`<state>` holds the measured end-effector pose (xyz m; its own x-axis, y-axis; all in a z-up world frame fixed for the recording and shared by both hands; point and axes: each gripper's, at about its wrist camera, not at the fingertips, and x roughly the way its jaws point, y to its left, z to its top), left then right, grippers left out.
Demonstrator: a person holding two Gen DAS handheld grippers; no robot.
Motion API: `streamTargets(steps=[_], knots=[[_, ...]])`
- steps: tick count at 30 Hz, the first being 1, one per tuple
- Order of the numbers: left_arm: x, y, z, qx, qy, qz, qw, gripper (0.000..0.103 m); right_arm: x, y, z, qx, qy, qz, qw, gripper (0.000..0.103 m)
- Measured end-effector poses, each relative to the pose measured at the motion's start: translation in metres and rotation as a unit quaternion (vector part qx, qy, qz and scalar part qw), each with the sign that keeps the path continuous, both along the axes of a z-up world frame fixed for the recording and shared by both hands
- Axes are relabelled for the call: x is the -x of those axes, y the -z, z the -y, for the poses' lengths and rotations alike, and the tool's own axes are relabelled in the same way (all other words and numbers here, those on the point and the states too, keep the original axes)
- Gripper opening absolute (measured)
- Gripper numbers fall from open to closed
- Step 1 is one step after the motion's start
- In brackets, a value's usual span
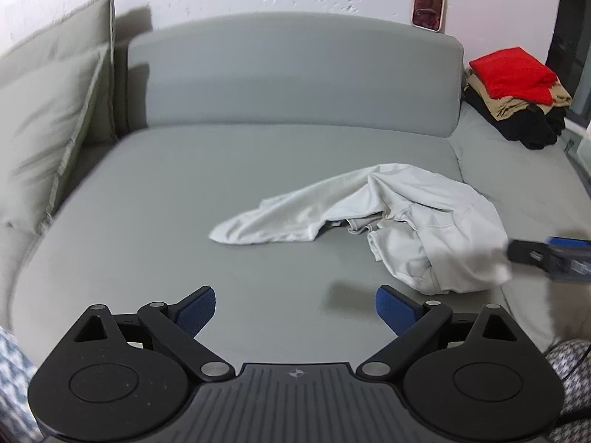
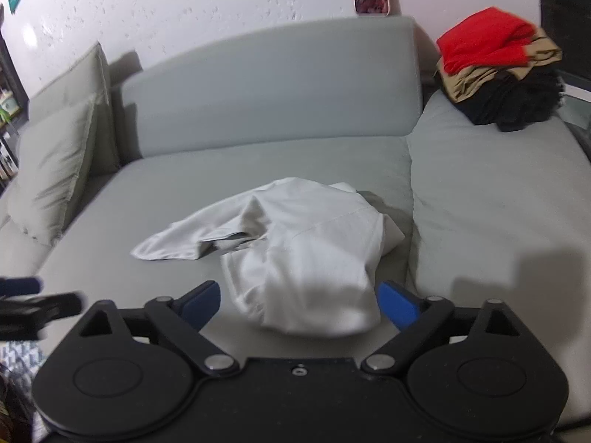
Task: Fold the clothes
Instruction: 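Grasp the white T-shirt with the right gripper and lift it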
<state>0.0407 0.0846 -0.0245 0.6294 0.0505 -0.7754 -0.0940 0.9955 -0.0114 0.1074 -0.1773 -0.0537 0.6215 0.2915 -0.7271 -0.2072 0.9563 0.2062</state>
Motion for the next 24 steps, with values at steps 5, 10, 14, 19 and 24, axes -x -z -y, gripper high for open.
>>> streamTargets(steps=[5, 10, 14, 19, 24], knots=[[-0.002, 0.022, -0.005, 0.037, 0.008, -0.005, 0.9993, 0.096, -0.036, 0.030, -0.015, 0.043, -0.011, -0.001, 0.999, 0.097], [-0.005, 0.032, -0.010, 0.061, 0.003, -0.009, 0.9981, 0.096, -0.066, 0.048, -0.053, 0.135, -0.063, 0.036, 0.988, 0.052], [0.002, 0.031, -0.014, 0.018, 0.010, 0.008, 0.9998, 0.096, -0.107, 0.013, -0.040, 0.025, 0.007, 0.008, 1.000, 0.006], [0.006, 0.032, -0.018, -0.005, 0.015, 0.020, 0.9997, 0.096, -0.137, -0.064, 0.022, -0.129, 0.161, 0.060, 0.977, 0.006], [0.006, 0.036, -0.007, 0.000, 0.033, 0.017, 0.9993, 0.095, -0.146, -0.070, 0.070, -0.081, 0.242, 0.018, 0.967, 0.043]])
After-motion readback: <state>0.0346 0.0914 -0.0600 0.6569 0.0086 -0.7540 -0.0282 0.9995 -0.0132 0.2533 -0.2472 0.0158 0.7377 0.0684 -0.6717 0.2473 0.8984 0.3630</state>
